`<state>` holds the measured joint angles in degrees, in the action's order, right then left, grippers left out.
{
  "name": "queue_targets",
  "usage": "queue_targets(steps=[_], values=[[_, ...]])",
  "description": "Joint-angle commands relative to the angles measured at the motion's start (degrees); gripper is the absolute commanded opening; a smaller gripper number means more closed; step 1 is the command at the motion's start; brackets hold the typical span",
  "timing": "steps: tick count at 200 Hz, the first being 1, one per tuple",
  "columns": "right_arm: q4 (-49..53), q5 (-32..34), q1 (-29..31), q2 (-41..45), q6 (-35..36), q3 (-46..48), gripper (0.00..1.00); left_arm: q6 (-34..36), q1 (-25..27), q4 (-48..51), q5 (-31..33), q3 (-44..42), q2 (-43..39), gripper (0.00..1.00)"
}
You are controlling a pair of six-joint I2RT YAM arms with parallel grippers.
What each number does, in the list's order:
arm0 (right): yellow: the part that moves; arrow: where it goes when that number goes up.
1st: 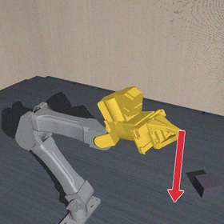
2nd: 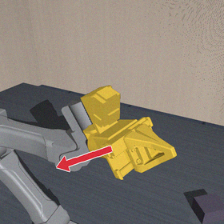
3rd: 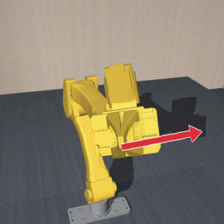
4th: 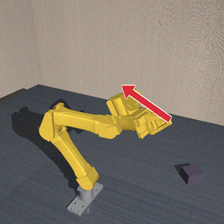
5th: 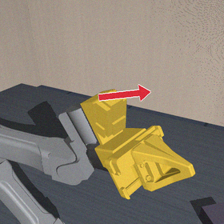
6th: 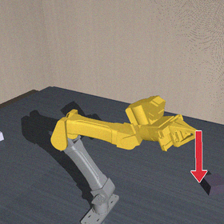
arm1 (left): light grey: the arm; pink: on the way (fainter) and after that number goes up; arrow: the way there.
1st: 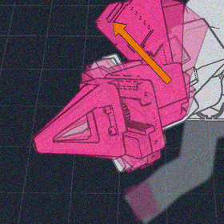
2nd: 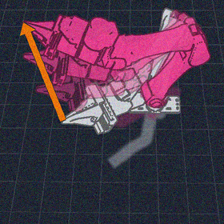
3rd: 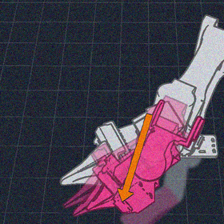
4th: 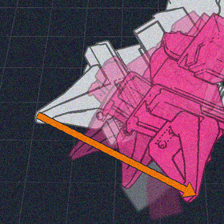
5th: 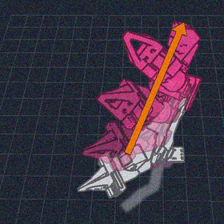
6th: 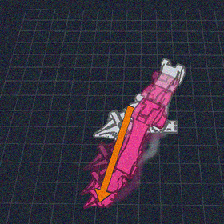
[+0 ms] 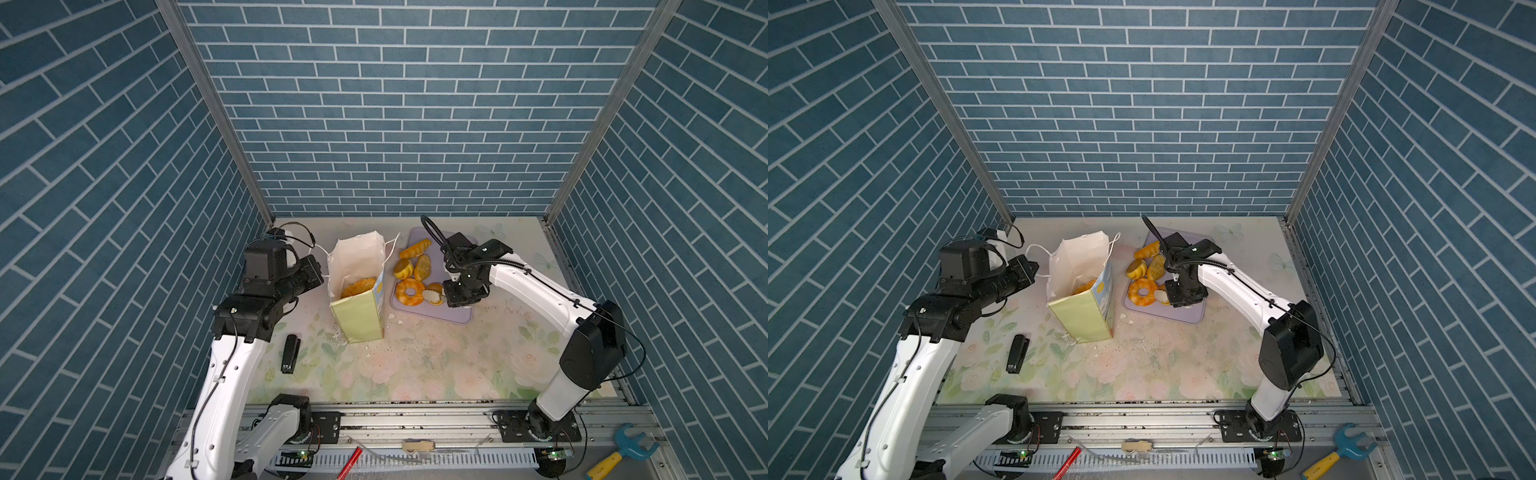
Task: Place the fake bread into the paper bag
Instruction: 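Lower the tongs and pinch the yellow round bun on the tray, then lift the yellow bun and carry it over the bag, opening the tongs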
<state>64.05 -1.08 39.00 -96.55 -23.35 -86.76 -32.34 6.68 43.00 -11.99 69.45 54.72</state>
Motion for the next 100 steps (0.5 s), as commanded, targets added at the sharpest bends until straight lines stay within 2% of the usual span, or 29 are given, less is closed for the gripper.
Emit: queue_targets(steps=[1, 32, 58, 91, 100], values=[[0.94, 2.02, 0.13, 1.45, -0.90, -2.15, 0.33, 0.70, 0.07, 0.58, -0.22, -0.81, -0.67, 0.00], [1.36, 2.65, 0.03, 3.89, -0.82, -3.19, 0.29, 0.98, 0.04, 0.46, -0.48, -0.57, -0.37, 0.00], [3.66, 5.18, -0.11, 5.79, -0.48, -5.20, 0.27, 1.01, -0.07, 0.19, -0.69, -0.49, -0.23, 0.06], [6.72, 9.69, -1.10, 9.19, 0.06, -8.60, 0.26, 2.34, 0.00, 1.00, -0.06, 0.41, -0.32, 0.19], [7.86, 11.00, -1.20, 10.13, 0.06, -10.61, 0.26, 2.62, 0.00, 1.03, -0.63, 0.63, -0.20, 0.26]])
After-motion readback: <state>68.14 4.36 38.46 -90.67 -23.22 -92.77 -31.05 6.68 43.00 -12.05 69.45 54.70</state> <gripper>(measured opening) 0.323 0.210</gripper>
